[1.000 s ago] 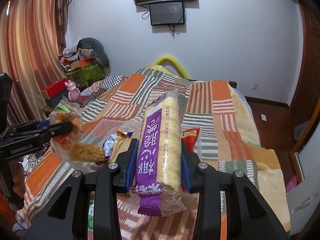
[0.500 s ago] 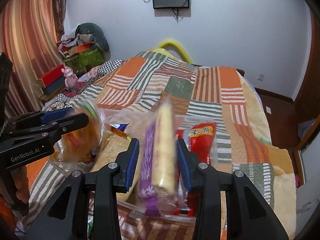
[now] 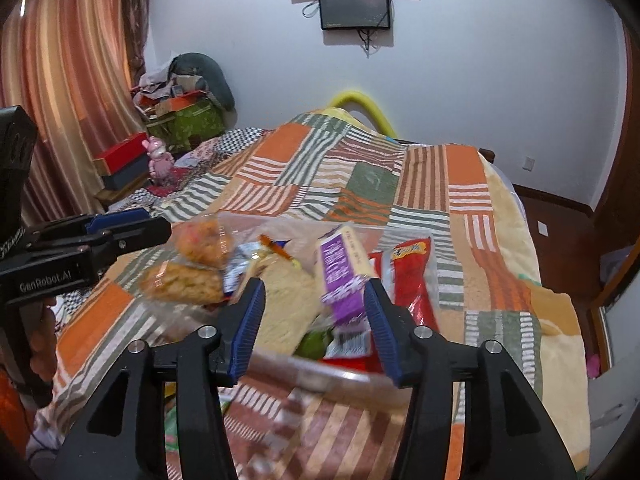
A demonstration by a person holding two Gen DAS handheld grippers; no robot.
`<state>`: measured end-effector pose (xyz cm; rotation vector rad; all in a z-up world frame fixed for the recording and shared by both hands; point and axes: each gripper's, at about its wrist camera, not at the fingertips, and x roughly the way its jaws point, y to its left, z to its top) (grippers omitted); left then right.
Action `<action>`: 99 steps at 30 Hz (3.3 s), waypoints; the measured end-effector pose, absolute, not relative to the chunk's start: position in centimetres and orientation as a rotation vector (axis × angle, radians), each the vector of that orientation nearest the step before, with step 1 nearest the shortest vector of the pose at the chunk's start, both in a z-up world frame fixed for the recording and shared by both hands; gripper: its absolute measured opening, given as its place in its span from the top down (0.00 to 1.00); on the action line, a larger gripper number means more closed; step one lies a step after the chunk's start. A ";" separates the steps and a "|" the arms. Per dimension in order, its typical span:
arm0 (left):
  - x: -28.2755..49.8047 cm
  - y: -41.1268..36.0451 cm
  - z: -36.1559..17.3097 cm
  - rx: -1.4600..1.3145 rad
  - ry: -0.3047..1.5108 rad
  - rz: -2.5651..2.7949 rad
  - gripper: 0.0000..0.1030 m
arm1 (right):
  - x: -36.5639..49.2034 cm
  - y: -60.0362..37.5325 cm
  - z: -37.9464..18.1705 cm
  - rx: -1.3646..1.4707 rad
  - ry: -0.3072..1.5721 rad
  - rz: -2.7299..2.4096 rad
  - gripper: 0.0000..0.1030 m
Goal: Organize snacks
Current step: 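Carry the pastry bag into the box with left tool while right tool drops the cake bar in, then grasp the white-yellow chip bag with left tool while right tool grasps green snack bag, then lower the chip bag into the box with left tool while right tool drops the green bag in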
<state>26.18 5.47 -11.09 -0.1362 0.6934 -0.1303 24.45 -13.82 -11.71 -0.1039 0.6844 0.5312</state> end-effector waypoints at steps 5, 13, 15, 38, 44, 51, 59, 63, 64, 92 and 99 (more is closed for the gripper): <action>23.1 6.3 -11.3 -0.106 0.709 -0.112 0.42 | 22.8 -13.6 -12.3 -0.091 0.710 0.562 0.46; 19.9 7.3 -15.1 -0.096 0.828 -0.097 0.39 | 21.6 -11.8 -16.2 -0.067 0.848 0.616 0.43; 19.5 7.4 -16.0 -0.098 0.853 -0.101 0.39 | 21.4 -11.0 -17.2 -0.071 0.880 0.630 0.43; 21.9 5.6 -23.8 -0.163 1.022 -0.203 0.33 | 20.7 -9.6 -20.7 -0.096 0.944 0.670 0.66; 21.6 5.4 -23.6 -0.172 0.998 -0.214 0.42 | 20.7 -11.5 -20.1 -0.081 0.922 0.625 0.69; 19.9 5.2 -21.9 -0.169 0.956 -0.208 0.51 | 20.3 -13.8 -19.5 -0.048 0.906 0.577 0.70; 18.4 4.7 -18.1 -0.143 0.868 -0.202 0.65 | 19.4 -15.8 -16.9 -0.002 0.838 0.552 0.71; 18.2 4.4 -16.6 -0.146 0.835 -0.209 0.77 | 19.2 -16.4 -15.5 0.010 0.797 0.546 0.71; 18.3 4.3 -16.4 -0.140 0.833 -0.200 0.82 | 19.2 -16.5 -15.3 0.014 0.789 0.544 0.71; 19.1 1.8 -22.6 -0.123 0.985 -0.208 0.46 | 19.3 -17.6 -14.2 0.067 0.758 0.544 0.70; 18.9 1.6 -20.3 -0.112 0.902 -0.207 0.74 | 19.4 -17.5 -14.1 0.070 0.751 0.542 0.70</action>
